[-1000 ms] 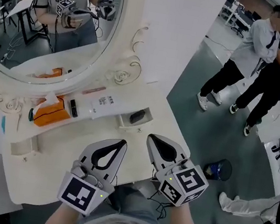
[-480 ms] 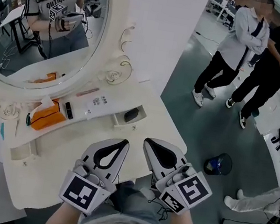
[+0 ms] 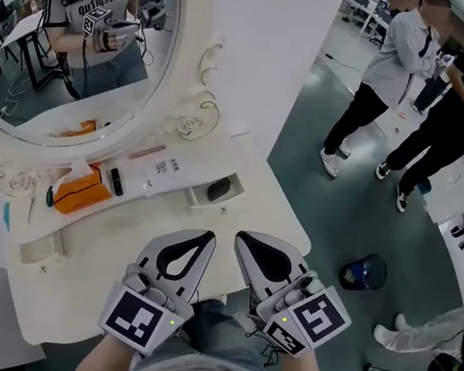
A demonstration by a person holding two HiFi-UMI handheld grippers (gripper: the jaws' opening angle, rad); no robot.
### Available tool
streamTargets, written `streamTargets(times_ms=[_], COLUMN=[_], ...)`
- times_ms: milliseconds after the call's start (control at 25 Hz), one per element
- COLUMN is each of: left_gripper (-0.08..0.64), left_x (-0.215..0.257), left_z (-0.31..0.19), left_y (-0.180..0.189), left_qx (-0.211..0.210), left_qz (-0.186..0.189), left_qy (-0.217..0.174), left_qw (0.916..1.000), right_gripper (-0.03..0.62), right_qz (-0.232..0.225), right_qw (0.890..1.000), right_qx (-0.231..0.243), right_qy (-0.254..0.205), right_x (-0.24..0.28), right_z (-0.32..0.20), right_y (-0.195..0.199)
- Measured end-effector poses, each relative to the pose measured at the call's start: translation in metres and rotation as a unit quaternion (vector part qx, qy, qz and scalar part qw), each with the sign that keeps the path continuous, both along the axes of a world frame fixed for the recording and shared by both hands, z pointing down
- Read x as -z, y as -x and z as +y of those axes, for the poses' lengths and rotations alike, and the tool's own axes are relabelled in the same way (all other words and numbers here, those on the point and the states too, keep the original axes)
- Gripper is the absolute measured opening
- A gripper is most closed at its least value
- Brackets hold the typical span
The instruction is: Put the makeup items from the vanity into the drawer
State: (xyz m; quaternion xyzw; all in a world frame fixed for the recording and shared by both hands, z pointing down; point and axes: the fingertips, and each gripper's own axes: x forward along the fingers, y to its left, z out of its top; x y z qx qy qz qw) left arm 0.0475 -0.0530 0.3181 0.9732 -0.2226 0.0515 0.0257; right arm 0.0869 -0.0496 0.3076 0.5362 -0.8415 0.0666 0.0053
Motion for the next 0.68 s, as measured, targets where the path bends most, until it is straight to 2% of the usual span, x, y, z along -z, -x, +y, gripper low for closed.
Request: streamTargets(times_ms=[680], left_gripper=[0.009], left_x=[0.0039], left_z=[0.0005], left_y=[0.0055], left_qx=[0.004], left_qz=[0.002], left_qy=[-0.004], left_qw=[1.0000], right_gripper=[0.008], right_qz=[0.001], right_qw=[1.000], right_qx=[0.011], right_qy=[-0.013], right_x=[0.0082], right_z=[0.0000], right_y=[0.0101])
